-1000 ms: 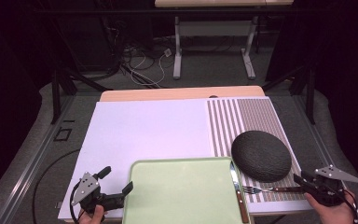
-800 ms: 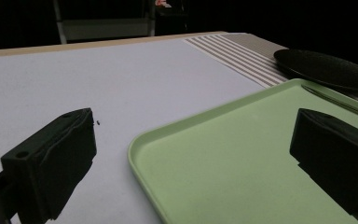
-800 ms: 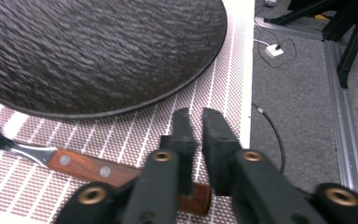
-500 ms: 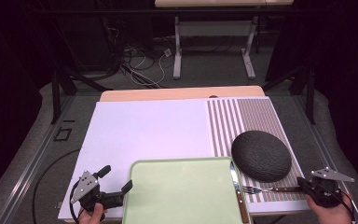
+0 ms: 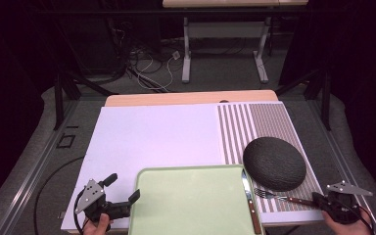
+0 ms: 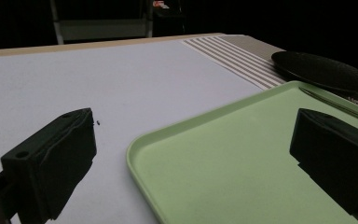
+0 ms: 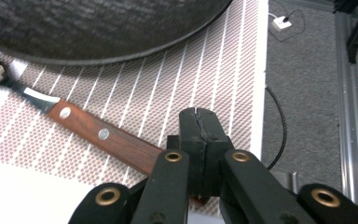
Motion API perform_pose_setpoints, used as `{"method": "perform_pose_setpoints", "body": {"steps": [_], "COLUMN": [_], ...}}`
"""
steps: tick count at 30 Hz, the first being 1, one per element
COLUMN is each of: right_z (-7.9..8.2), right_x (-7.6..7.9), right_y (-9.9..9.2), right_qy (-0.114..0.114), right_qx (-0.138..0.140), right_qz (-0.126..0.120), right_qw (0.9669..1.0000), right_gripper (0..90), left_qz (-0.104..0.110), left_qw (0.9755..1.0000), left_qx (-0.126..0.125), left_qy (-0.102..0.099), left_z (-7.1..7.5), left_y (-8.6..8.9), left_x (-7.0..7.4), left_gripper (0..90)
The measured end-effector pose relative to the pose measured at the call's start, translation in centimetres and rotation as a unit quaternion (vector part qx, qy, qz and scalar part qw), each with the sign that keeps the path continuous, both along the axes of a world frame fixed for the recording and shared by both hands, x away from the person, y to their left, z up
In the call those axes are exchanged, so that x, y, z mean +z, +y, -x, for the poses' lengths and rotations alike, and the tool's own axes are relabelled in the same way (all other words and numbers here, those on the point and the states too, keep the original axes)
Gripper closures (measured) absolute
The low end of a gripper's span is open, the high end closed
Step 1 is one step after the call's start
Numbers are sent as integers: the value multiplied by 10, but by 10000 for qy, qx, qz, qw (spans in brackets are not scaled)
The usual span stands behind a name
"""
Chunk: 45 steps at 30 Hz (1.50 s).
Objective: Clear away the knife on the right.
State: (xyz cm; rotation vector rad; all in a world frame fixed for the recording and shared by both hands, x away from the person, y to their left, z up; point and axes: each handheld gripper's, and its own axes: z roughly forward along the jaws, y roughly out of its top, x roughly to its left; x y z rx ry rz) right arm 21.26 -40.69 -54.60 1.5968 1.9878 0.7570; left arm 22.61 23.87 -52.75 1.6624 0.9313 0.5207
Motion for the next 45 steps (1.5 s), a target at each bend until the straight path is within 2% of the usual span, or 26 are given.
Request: {"method": "perform_pose_setpoints", "body": {"steps": [8,18,22,27,33,40,45], "right_z": [8,8,9,9,8,5,1], "right_x": [-1,-1,4,6,11,15,18], "right_y": [2,1,-1,-1,1,11,17], "right_qy": [31,63,-58,-163,-291,-261,-304], "right_qx": [147,142,119,78,247,488,926], "right_qz": [-38,-113,-192,-164,-248,-249,-301], "right_qw": [9999,9998,9997,9997,9990,9982,9948], "right_gripper": [900,900,900,880,788,632,539], "left_qz": [-46,-53,-50,-54,-40,-1,8], "left_qw": [10000,10000,10000,10000,10000,10000,9999], "left_qx": [9,15,21,20,46,72,83], "left_qy": [13,15,17,8,30,37,63], "left_z": [-1,0,0,0,0,0,0], "left_y": [-3,-2,-2,-3,-2,-3,-2], "left_x": [0,0,0,0,0,-1,-1], "left_gripper": [4,4,4,4,4,5,4]}}
